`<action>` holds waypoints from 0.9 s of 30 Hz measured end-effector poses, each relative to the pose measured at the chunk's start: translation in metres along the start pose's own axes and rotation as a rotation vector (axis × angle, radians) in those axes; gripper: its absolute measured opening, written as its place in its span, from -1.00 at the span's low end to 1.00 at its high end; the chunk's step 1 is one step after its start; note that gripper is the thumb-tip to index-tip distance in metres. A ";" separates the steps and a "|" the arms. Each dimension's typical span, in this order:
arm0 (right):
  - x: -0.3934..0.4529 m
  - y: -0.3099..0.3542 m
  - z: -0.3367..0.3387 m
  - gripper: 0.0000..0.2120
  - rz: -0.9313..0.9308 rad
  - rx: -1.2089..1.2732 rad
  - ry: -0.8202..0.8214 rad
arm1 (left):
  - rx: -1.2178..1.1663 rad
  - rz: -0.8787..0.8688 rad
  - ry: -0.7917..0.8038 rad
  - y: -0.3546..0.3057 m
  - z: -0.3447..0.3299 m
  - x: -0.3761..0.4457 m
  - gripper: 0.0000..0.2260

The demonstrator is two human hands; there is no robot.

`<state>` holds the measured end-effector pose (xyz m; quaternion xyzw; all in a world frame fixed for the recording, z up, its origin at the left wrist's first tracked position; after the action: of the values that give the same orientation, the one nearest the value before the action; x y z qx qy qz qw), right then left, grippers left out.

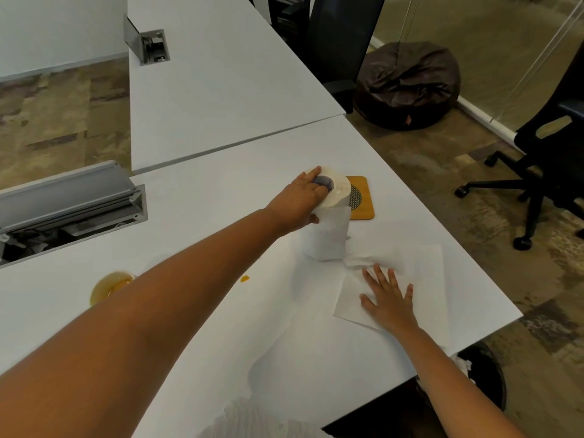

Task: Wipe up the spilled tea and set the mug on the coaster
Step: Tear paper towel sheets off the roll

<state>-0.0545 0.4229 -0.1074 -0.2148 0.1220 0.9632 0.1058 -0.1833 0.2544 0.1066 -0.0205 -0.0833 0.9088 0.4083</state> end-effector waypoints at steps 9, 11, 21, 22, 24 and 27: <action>0.002 0.003 0.025 -0.38 -0.080 0.106 -0.152 | 0.011 -0.011 0.003 -0.004 0.000 0.003 -0.46; 0.002 -0.003 0.023 -0.49 -0.090 0.152 -0.163 | 0.011 -0.007 0.008 -0.003 -0.001 0.003 -0.45; -0.004 -0.047 0.067 -0.87 -0.274 0.566 -0.384 | 0.000 -0.015 0.005 -0.003 -0.001 0.003 -0.43; -0.009 -0.040 0.075 -0.87 -0.247 0.591 -0.410 | -0.002 -0.013 0.003 -0.003 -0.002 0.003 -0.44; -0.018 -0.018 0.082 -0.87 -0.172 0.567 -0.411 | -0.007 -0.009 0.004 -0.003 -0.002 0.004 -0.44; -0.030 0.027 0.063 -0.87 -0.057 0.391 -0.313 | -0.007 -0.007 0.006 -0.004 -0.003 0.004 -0.44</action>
<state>-0.0588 0.4104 -0.0337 -0.0417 0.2818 0.9395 0.1899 -0.1827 0.2603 0.1047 -0.0243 -0.0852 0.9071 0.4115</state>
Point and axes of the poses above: each hand's wrist, its own x-axis towards the middle knuckle, its own z-axis out of the back of the hand, y = z × x, the point moved 9 cm from there along x, towards the middle knuckle, and after that the axes turned 7 degrees about -z, right-handed, at the moved point
